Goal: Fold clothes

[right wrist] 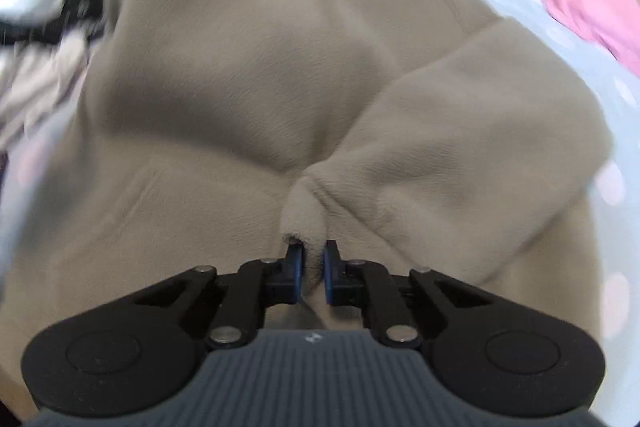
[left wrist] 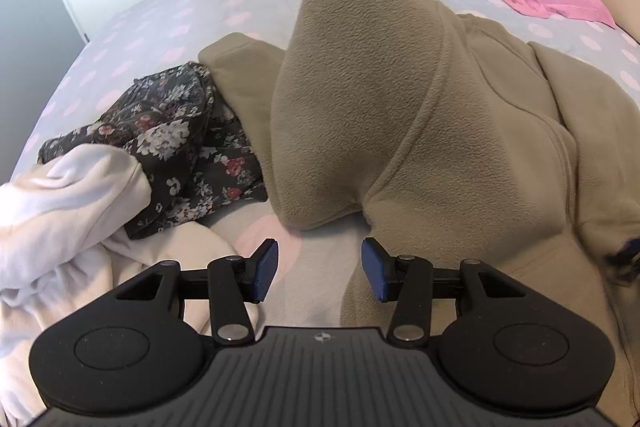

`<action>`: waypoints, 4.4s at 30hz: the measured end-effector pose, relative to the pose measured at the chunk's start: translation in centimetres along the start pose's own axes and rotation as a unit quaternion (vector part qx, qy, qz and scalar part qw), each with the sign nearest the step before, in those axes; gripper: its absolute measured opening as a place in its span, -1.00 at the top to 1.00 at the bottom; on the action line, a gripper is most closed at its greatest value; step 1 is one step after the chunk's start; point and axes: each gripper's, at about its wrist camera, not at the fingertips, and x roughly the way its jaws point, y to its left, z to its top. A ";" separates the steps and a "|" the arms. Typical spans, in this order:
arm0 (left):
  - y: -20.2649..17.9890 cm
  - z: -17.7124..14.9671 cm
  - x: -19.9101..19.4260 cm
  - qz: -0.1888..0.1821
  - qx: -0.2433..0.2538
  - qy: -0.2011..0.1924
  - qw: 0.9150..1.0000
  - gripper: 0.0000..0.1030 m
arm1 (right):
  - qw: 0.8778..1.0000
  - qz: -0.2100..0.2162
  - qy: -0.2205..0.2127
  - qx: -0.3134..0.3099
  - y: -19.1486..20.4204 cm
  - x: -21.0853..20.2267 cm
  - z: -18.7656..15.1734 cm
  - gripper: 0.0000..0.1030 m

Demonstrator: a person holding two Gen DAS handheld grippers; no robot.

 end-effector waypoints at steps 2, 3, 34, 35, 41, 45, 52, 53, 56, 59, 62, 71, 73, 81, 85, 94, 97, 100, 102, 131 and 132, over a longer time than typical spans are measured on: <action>0.2 0.0 0.3 0.009 -0.005 0.007 1.000 0.15 | 1.000 -0.021 -0.015 0.002 -1.5 -2.7 1.1 0.80; 0.4 0.0 0.4 0.012 -0.009 0.010 1.000 0.15 | 0.999 -0.040 -0.025 -0.003 -2.2 -4.2 1.8 0.80; 2.8 0.5 6.9 0.089 -0.087 0.092 0.988 0.15 | 0.798 -0.551 -0.121 0.213 -47.9 -15.8 21.7 0.84; 2.6 0.5 6.9 0.090 -0.088 0.092 0.988 0.15 | 0.786 -0.566 -0.119 0.221 -49.0 -15.7 21.9 0.84; 1.6 1.2 6.8 0.094 -0.091 0.089 0.987 0.15 | 0.813 -0.524 -0.057 0.247 -52.3 -11.5 19.8 0.76; 1.9 1.9 6.5 0.092 -0.099 0.075 0.988 0.15 | 0.840 -0.483 -0.024 0.245 -51.4 -9.5 17.0 0.27; 4.0 6.4 5.6 0.068 -0.117 0.024 0.991 0.14 | 0.882 -0.393 -0.016 0.258 -47.9 -7.8 11.9 0.11; 4.2 7.5 5.7 0.062 -0.117 0.016 0.991 0.14 | 0.890 -0.372 -0.022 0.264 -47.1 -7.7 11.3 0.11; 4.9 10.7 6.8 0.049 -0.116 0.006 0.992 0.06 | 0.914 -0.309 -0.036 0.260 -43.5 -6.0 9.9 0.11; 5.6 13.4 8.8 0.045 -0.124 0.012 0.991 0.05 | 0.933 -0.242 -0.052 0.263 -39.6 -4.5 8.2 0.10; 6.6 15.0 11.8 0.049 -0.132 0.028 0.990 0.04 | 0.940 -0.168 -0.070 0.287 -35.7 -3.5 6.3 0.06; 10.0 15.9 20.9 0.026 -0.201 0.065 0.977 0.03 | 0.942 -0.106 -0.082 0.306 -27.6 1.7 2.3 0.00; 10.0 16.1 22.3 0.027 -0.195 0.064 0.978 0.03 | 0.947 -0.106 -0.067 0.296 -27.3 2.9 2.7 0.00; 10.8 16.6 23.6 0.032 -0.245 0.014 0.969 0.86 | 0.958 -0.118 -0.089 0.247 -25.5 3.3 4.0 0.01; 10.7 17.1 19.8 0.042 -0.235 -0.034 0.970 0.88 | 0.962 -0.132 -0.095 0.220 -24.9 3.1 4.1 0.02; 13.3 19.1 3.4 0.136 -0.211 -0.166 0.954 0.89 | 0.958 -0.126 -0.121 0.226 -24.9 1.2 4.0 0.02; 15.5 17.5 -2.0 0.178 -0.216 -0.170 0.945 0.89 | 0.957 -0.120 -0.132 0.229 -24.7 0.4 4.0 0.02; 18.1 14.9 -4.2 0.217 -0.224 -0.148 0.939 0.89 | 0.956 -0.115 -0.141 0.229 -24.3 -0.3 3.8 0.02; 19.9 12.8 -4.3 0.242 -0.236 -0.122 0.933 0.89 | 0.956 -0.113 -0.144 0.230 -23.9 -0.6 3.7 0.02; 1.1 3.1 -5.8 0.016 -0.022 -0.057 0.998 0.18 | 0.976 -0.060 -0.009 0.208 -20.6 -1.1 -3.2 -0.03; 0.4 2.7 -5.5 0.007 -0.016 -0.055 0.998 0.18 | 0.976 -0.056 -0.002 0.212 -20.7 -1.2 -3.7 -0.02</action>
